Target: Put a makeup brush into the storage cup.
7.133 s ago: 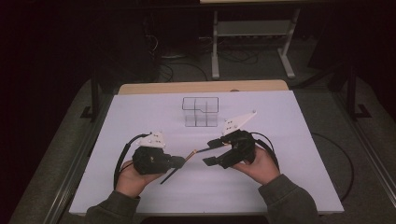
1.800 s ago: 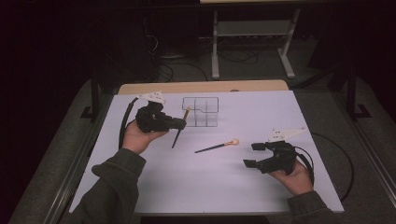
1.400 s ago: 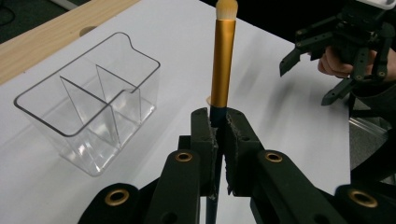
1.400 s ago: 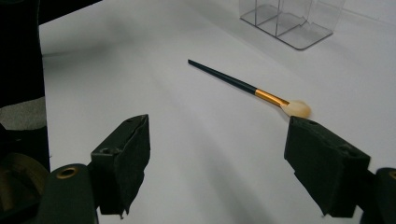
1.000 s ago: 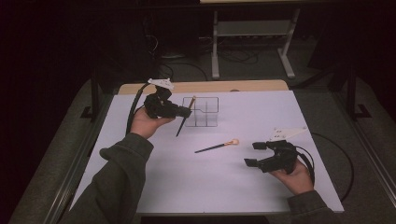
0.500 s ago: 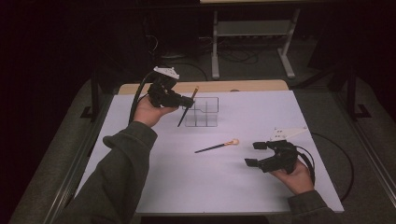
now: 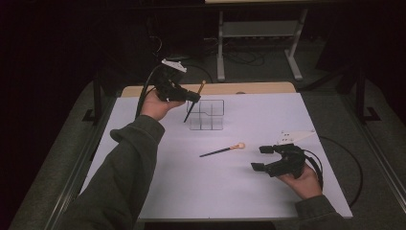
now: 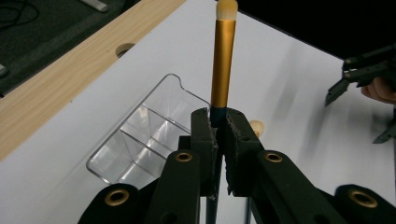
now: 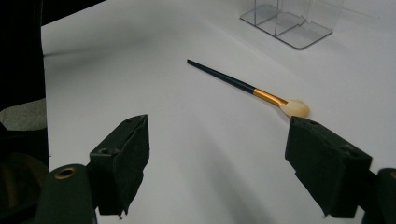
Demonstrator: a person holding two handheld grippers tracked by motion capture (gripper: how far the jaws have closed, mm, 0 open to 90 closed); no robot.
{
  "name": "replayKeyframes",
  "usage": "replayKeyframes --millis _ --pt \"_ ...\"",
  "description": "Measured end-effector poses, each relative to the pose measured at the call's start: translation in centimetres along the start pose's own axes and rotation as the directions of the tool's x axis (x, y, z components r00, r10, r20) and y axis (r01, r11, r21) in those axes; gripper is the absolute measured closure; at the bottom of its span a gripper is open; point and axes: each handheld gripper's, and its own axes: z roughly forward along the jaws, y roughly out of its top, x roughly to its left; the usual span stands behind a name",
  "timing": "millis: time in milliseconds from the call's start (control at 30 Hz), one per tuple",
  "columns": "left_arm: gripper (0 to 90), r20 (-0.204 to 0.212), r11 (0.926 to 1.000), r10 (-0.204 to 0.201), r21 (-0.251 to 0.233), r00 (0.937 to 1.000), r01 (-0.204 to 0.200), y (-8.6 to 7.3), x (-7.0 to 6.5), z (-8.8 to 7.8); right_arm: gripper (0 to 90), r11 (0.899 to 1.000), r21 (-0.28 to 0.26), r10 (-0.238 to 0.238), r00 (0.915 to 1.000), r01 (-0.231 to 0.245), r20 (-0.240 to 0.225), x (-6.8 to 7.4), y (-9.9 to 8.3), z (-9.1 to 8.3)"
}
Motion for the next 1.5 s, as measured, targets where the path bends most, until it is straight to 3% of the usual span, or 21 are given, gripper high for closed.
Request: replayKeyframes --millis 367,467,800,1500 --pt "83.3 -0.029 0.9992 -0.031 -0.026 0.9991 0.03 0.9 1.6 0.4 20.8 1.0 0.003 -0.009 1.0 0.009 -0.003 0.0 0.0 0.2" --pt "83.3 -0.037 0.9983 -0.037 -0.045 0.9986 0.036 1.6 2.1 0.5 20.8 1.0 0.009 -0.01 0.9999 0.01 -0.008 0.1 0.1 0.3" --pt "83.3 -0.065 0.9986 -0.037 -0.041 0.9972 0.034 3.7 2.9 1.3 20.8 1.0 0.0 -0.005 1.0 0.005 -0.008 -0.1 0.0 0.1" --pt "83.1 -0.092 0.9967 -0.079 -0.03 0.9926 0.076 3.0 4.5 2.9 20.7 1.0 0.003 -0.004 0.9999 0.005 -0.012 -0.1 -0.1 0.0"
